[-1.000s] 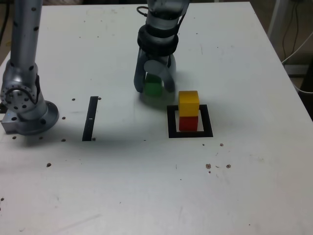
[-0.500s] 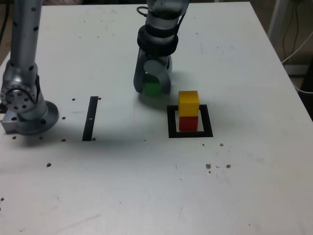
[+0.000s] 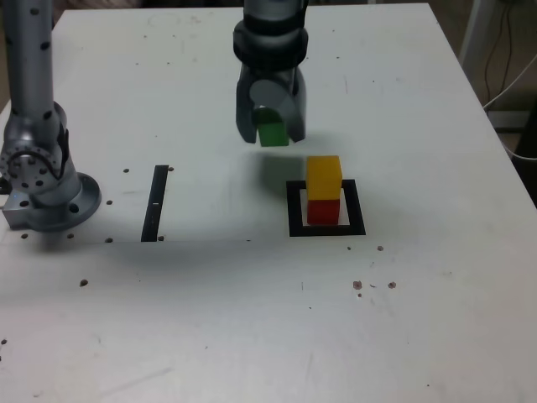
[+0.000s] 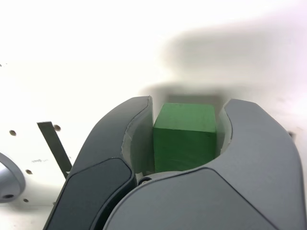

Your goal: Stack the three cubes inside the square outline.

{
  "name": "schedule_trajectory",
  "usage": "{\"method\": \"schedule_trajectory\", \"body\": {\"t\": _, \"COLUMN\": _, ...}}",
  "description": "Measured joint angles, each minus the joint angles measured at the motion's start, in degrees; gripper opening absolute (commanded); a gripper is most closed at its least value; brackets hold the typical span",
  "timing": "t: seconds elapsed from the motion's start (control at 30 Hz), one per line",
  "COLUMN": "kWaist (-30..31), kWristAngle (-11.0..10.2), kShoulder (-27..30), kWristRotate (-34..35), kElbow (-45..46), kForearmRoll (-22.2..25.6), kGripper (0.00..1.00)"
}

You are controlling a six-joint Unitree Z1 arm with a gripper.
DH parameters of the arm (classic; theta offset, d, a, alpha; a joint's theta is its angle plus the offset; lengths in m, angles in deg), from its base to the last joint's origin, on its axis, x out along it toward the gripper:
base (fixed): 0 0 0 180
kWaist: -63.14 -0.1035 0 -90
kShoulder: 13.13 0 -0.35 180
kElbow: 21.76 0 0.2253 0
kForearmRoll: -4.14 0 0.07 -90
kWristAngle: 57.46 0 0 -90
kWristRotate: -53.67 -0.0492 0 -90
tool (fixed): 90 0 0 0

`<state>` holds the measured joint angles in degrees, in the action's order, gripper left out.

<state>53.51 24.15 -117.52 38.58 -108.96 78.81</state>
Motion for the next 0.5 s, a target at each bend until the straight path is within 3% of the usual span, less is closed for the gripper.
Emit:
{"method": "schedule_trajectory", "body": {"t": 0.3, "kWaist": 4.8, "kWristAngle": 0.7, "kShoulder": 1.1, "kWristRotate": 7.4, "kElbow": -9.1, "kForearmRoll": 11.8, "kGripper": 0.15}}
{"method": "schedule_trajectory", "body": {"t": 0.5, "kWaist": 9.8, "kWristAngle": 2.1, "kShoulder": 1.5, "kWristRotate": 12.8, "kElbow": -14.5, "kForearmRoll": 17.1, "kGripper": 0.15}}
